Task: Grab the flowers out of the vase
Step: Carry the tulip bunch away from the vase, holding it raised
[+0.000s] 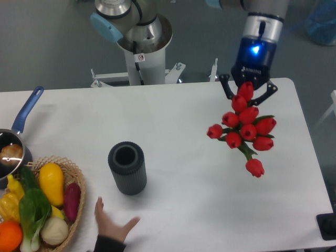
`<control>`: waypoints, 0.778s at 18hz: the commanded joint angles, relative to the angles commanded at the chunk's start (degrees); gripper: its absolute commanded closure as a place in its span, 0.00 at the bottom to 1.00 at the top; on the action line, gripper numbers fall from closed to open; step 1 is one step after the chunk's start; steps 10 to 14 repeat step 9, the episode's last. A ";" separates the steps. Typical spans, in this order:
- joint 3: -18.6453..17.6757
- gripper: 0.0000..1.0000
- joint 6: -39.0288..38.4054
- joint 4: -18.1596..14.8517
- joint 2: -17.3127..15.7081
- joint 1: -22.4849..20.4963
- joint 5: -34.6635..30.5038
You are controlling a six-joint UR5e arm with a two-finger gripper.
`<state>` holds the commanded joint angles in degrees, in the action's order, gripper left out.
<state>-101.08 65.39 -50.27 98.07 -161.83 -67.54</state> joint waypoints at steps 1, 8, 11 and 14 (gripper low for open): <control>0.62 1.00 0.44 -0.09 1.15 1.50 -4.66; 5.01 1.00 6.84 -6.75 4.67 3.98 -16.46; 5.63 1.00 7.90 -7.64 5.37 4.41 -18.75; 5.63 1.00 7.90 -7.64 5.37 4.41 -18.75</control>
